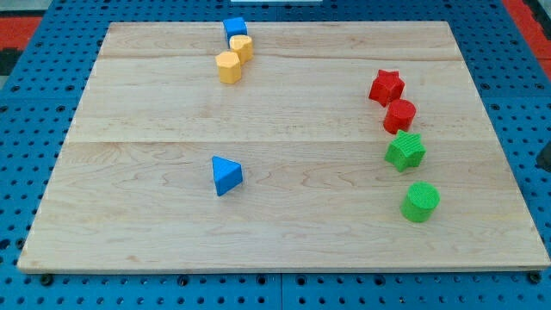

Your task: Place green circle parallel right to blue triangle

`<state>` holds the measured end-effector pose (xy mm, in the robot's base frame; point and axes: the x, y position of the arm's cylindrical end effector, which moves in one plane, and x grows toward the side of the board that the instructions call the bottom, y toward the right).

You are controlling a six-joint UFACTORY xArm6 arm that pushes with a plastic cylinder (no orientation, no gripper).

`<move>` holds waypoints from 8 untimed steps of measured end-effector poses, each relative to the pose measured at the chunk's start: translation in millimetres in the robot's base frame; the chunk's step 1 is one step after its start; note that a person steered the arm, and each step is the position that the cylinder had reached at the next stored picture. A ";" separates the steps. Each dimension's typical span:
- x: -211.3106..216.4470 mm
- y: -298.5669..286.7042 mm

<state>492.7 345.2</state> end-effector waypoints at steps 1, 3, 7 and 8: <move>1.4 -4.9; 76.2 -55.6; 92.2 -259.3; 39.3 -259.6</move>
<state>531.9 85.6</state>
